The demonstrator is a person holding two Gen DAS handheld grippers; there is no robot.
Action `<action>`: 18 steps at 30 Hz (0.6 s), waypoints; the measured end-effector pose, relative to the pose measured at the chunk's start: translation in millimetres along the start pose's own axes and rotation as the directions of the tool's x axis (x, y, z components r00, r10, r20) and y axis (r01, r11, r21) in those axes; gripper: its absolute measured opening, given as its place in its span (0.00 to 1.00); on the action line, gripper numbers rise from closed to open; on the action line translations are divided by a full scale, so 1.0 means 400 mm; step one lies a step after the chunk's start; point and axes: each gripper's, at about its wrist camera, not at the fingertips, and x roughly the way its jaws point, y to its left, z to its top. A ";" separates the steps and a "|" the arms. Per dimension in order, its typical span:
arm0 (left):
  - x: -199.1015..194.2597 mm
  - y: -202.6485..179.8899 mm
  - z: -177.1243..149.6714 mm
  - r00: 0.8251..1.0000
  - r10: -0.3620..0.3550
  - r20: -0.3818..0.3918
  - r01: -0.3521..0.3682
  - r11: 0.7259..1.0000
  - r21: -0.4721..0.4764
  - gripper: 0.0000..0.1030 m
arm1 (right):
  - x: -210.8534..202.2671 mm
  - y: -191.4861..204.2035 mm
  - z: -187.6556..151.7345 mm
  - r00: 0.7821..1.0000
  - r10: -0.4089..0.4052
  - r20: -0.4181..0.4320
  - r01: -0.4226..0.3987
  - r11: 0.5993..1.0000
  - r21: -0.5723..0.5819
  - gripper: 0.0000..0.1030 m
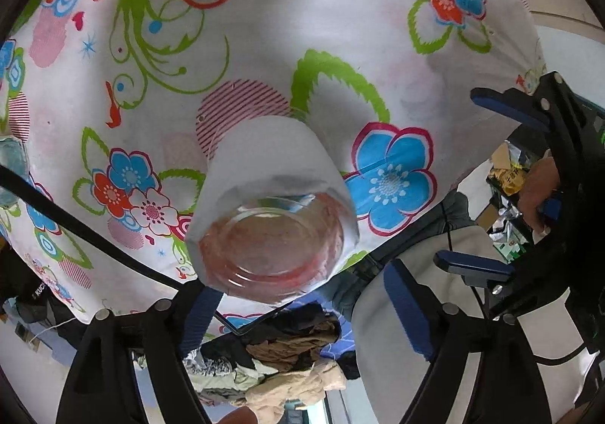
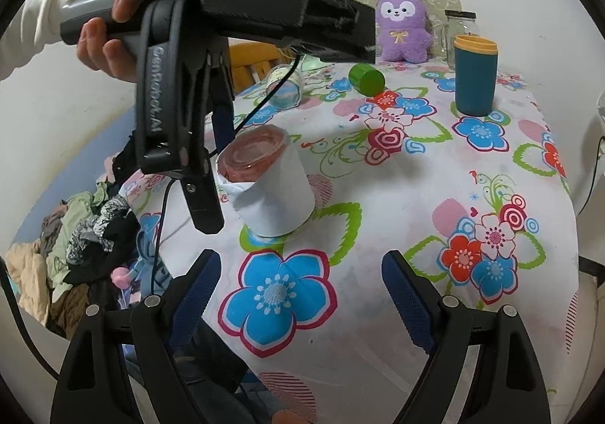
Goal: Flip cup upside down
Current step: 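Rotate the left gripper to turn the white cup rim down, then lower the inverted cup onto the tablecloth and open the left gripper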
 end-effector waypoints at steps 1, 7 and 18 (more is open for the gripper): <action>-0.001 0.002 -0.008 1.000 0.000 0.007 0.000 1.000 0.001 0.86 | -0.001 0.001 0.002 1.000 -0.006 0.001 0.006 1.000 -0.001 0.86; -0.027 -0.017 -0.045 0.998 0.006 0.058 -0.006 1.000 0.004 0.88 | -0.011 0.009 0.018 0.999 -0.040 0.012 0.040 0.999 0.001 0.86; -0.085 -0.042 -0.150 0.970 0.037 0.238 -0.041 0.999 0.012 0.89 | -0.024 0.012 0.065 0.994 -0.106 0.015 0.106 0.994 0.039 0.86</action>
